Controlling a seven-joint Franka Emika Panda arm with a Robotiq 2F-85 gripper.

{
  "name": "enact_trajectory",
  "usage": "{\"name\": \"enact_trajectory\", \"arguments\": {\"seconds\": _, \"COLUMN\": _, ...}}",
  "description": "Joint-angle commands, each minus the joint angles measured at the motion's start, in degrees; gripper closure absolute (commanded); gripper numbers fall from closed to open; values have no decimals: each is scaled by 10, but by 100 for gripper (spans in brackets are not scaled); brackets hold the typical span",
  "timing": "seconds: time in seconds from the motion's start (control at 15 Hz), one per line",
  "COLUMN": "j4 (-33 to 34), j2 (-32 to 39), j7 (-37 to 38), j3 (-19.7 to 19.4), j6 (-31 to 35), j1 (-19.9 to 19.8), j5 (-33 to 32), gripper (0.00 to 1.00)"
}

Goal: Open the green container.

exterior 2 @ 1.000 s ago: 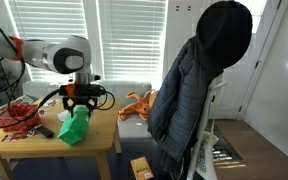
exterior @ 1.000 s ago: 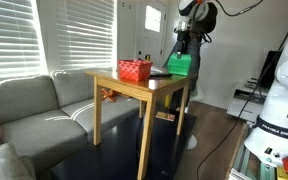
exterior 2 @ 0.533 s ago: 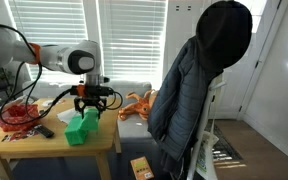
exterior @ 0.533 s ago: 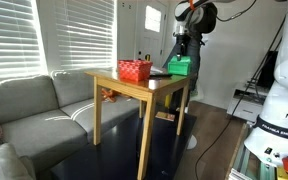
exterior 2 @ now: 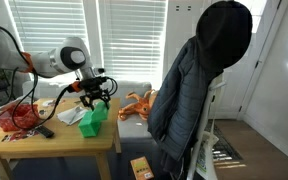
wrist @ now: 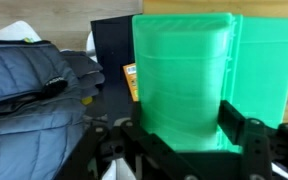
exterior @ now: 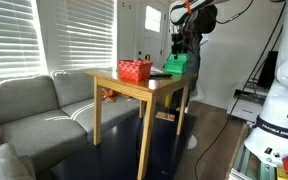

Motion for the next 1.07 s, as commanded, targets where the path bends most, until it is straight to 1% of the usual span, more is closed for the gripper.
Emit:
{"name": "enact_trajectory", "arguments": {"seconds": 0.0, "j4": -19, "j2": -10, "j7": 111, "j3": 9, "j6": 26, "j1": 27, "j5": -116, "gripper": 50}}
{"name": "enact_trajectory", "arguments": {"seconds": 0.2, "j4": -33, "j2": -18, "j7": 196, "j3": 16, "j6": 17, "j1": 53, "j5": -221, "gripper": 50}}
{"name": "enact_trajectory", "arguments": {"seconds": 0.47, "j4": -43, "j2": -24, "j7": 294, "j3": 34, "j6": -12, "j1": 83, "j5": -360, "gripper": 50}}
{"name": "enact_trajectory", "arguments": {"seconds": 0.73, "j4": -44, "j2": -8, "j7": 371, "j3": 59, "j6": -75, "j1": 109, "j5": -484, "gripper": 50}}
{"name": "enact_trajectory", "arguments": {"seconds": 0.93, "j4": -54, "j2": 8, "j7": 401, "j3": 80, "j6": -132, "j1": 125, "j5": -562, "gripper": 50}}
{"name": "enact_trajectory", "arguments": {"seconds": 1.0, "j4": -40, "j2": 5, "j7": 376, "j3": 82, "j6": -105, "j1": 106, "j5": -513, "gripper": 25}}
